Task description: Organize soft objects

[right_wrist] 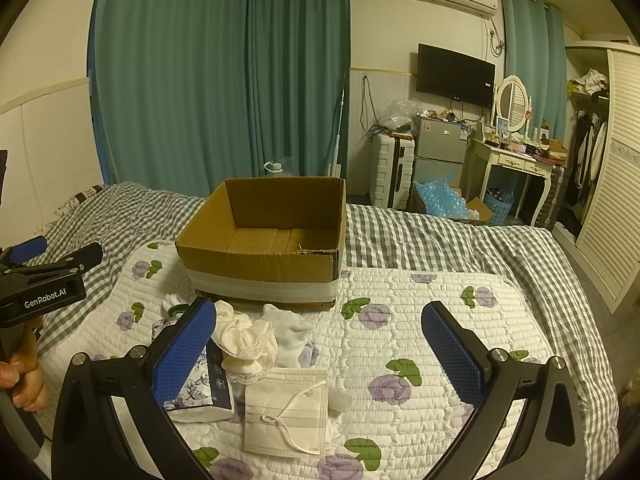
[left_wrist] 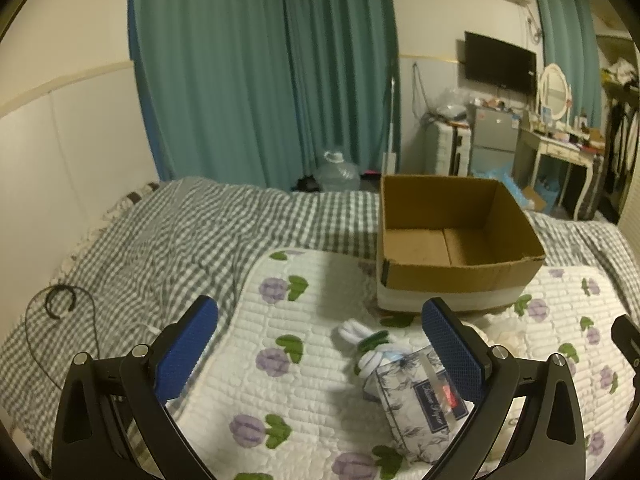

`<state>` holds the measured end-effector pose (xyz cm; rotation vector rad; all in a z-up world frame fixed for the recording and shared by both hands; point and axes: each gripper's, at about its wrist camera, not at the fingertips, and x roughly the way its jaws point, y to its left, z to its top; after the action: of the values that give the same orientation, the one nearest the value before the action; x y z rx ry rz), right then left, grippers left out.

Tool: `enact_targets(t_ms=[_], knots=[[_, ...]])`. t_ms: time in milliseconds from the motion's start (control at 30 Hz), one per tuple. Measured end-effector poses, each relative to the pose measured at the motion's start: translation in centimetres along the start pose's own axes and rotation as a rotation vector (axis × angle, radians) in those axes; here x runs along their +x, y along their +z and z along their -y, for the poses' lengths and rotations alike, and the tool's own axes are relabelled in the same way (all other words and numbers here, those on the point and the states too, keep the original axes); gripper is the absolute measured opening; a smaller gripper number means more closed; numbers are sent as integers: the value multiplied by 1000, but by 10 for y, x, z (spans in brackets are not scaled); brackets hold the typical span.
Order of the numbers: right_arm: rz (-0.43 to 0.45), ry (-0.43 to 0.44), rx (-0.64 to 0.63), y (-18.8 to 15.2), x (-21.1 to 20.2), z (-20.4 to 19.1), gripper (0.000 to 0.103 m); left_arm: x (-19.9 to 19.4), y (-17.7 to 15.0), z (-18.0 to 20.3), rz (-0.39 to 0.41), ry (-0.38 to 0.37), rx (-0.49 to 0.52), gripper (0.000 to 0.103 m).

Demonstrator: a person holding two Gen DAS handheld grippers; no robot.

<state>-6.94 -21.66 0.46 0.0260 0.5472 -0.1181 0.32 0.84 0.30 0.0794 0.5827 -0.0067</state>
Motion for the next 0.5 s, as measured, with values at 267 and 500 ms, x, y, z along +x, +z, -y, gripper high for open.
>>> enact_targets(t_ms=[267,500], knots=[[2,0,0,-1,0,0,103,2,-2,1,-12,1,5,103],[4,-2,-2,0,-2,0,103,1,-2,2,-12,-1,6,103]])
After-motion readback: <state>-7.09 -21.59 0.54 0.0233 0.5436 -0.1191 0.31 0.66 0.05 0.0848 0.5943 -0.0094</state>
